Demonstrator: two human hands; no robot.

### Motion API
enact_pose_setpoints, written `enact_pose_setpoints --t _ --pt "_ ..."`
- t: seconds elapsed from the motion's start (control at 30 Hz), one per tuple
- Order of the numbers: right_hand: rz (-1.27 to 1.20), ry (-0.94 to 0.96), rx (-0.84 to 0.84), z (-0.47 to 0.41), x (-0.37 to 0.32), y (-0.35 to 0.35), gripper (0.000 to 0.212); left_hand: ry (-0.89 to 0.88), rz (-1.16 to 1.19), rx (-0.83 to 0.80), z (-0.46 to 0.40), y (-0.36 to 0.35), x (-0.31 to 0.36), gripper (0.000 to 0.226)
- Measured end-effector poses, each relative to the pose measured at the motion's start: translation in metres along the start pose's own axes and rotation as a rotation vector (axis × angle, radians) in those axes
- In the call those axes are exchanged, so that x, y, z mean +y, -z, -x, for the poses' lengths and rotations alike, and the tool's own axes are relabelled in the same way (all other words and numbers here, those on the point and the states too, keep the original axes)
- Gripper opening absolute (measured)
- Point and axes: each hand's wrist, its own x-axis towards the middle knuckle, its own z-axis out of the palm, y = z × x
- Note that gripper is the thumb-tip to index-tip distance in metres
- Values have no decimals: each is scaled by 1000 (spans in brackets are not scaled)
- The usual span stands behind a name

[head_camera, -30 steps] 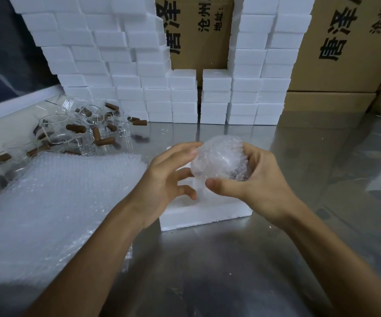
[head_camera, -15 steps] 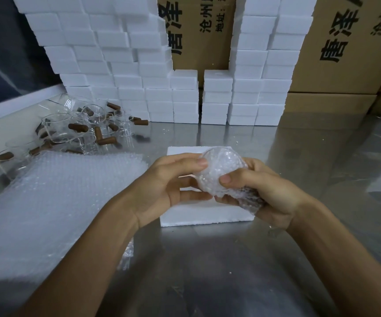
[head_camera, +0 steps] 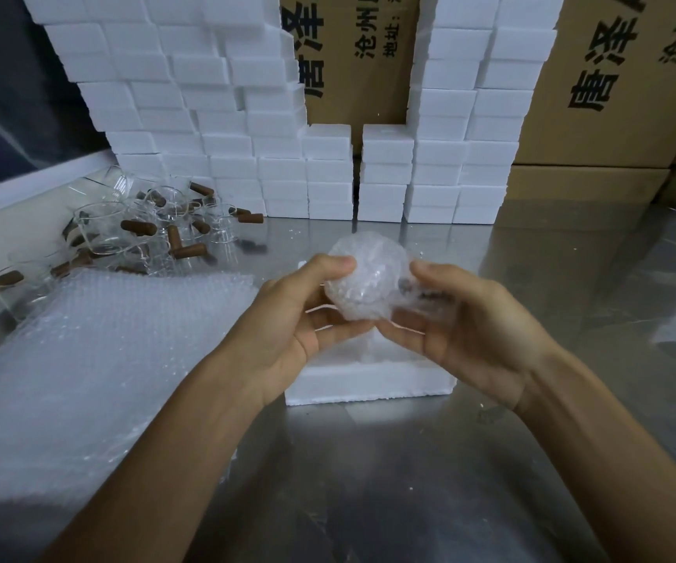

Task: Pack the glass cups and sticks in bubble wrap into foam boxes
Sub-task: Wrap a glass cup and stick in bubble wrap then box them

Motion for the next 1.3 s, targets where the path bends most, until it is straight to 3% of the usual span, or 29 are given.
enact_pose_setpoints --t 0.07,0.23,0.47,0.53,0.7,0.83,0.93,1.07,1.2,1.3 --pt "-89 1 45 -2 1 -1 17 7 109 23 0 -2 0 42" --pt "-220 -9 -6 -3 3 2 40 42 193 -29 1 -2 -1 48" --pt "-154 82 32 -5 4 4 32 52 189 -113 -4 4 -5 41" --pt "-42 138 88 -8 6 4 20 5 95 -101 -6 7 -6 37" --pt "211 246 136 -10 9 4 25 -164 -77 -89 -10 12 -8 55" --pt "505 265 312 -12 11 10 14 -240 -144 -86 -10 16 -8 56" --pt "329 255 351 -13 9 9 11 -354 -288 -36 -10 18 -11 61" --pt "164 244 412 -15 4 11 26 -571 -544 45 -11 13 -17 72" --pt "214 297 402 -16 5 17 30 -648 -655 60 -12 11 -21 76" --pt "317 382 384 -17 8 21 36 -590 -677 -12 -12 14 -18 70"
